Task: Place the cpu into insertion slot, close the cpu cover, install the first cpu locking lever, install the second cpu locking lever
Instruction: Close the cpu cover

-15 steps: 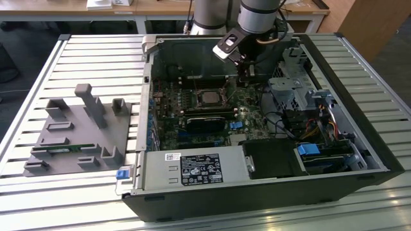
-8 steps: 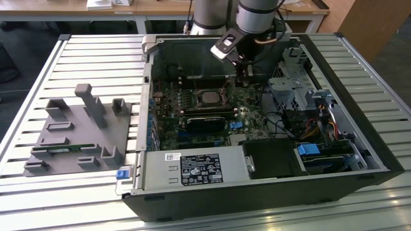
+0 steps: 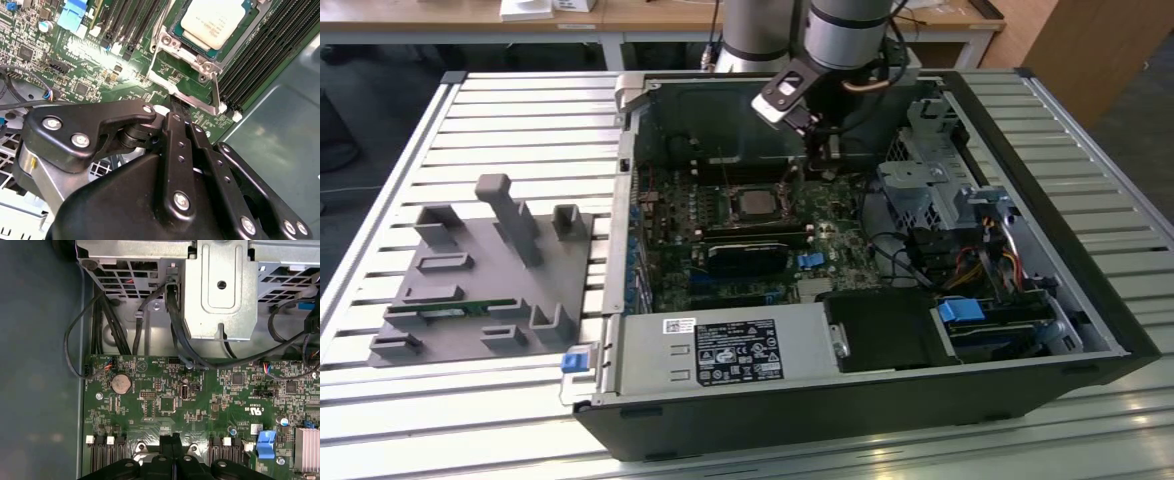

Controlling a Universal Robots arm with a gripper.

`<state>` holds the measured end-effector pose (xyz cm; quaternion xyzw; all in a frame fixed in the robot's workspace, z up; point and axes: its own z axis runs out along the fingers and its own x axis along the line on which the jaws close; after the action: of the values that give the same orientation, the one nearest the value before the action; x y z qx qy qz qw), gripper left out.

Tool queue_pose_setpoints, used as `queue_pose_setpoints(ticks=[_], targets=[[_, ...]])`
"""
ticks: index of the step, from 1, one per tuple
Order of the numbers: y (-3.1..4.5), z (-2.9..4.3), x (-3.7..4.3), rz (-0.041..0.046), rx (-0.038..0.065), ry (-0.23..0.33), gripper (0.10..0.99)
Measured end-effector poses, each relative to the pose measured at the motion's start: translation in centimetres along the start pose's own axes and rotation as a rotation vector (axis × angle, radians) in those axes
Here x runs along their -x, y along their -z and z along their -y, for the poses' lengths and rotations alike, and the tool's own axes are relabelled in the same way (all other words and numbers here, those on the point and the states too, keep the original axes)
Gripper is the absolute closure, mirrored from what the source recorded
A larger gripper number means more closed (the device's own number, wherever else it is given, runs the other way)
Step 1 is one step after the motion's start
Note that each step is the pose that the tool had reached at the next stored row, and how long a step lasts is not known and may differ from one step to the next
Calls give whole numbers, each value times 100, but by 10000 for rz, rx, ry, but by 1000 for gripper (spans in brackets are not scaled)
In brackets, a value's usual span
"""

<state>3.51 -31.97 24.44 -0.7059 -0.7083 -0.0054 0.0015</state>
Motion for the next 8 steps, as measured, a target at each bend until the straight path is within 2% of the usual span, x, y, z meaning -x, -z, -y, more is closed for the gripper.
queue_pose_setpoints(ticks=[8], targets=[[0, 54, 0, 0, 0, 0, 980]])
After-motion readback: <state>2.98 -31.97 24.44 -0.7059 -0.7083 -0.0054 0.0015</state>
